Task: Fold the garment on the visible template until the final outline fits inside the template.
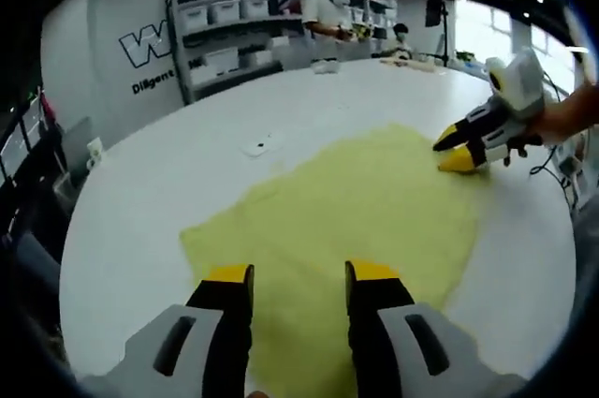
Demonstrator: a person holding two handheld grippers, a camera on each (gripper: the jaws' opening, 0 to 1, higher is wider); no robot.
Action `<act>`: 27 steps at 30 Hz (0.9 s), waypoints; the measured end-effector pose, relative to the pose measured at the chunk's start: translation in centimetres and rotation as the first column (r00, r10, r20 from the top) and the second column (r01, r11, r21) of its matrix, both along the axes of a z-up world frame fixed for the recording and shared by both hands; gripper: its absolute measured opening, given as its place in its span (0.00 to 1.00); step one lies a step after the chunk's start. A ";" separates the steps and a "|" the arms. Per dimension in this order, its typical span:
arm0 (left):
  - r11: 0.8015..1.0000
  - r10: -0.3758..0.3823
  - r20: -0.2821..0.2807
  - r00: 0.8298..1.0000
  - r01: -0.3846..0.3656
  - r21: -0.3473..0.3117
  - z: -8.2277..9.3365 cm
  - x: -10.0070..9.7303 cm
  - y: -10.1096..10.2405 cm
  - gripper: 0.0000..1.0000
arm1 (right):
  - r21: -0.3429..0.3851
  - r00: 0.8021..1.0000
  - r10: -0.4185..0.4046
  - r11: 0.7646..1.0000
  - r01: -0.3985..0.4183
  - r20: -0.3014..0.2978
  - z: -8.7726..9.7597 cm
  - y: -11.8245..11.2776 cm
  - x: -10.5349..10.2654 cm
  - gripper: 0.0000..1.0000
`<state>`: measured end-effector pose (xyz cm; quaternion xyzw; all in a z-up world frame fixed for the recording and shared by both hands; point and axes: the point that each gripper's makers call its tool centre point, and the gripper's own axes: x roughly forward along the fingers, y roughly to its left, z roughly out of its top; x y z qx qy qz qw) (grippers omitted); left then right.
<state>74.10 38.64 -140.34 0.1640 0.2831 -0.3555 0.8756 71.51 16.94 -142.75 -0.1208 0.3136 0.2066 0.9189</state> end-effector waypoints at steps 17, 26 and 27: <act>0.991 0.113 -0.086 0.990 -0.106 0.085 -1.2 -3.2 4.6 0.30 | -0.013 0.995 -0.094 0.995 0.094 -0.028 0.7 -4.3 -3.1 0.18; 1.000 0.019 -0.112 0.993 -0.018 0.008 -1.0 -5.6 -0.3 0.35 | 0.038 0.996 0.081 0.996 -0.082 0.025 1.0 1.4 -5.6 0.16; 0.999 0.037 -0.142 0.989 -0.036 0.009 -1.5 -5.9 -0.3 0.37 | 0.031 0.997 0.077 0.997 -0.077 0.004 0.4 1.5 -5.9 0.17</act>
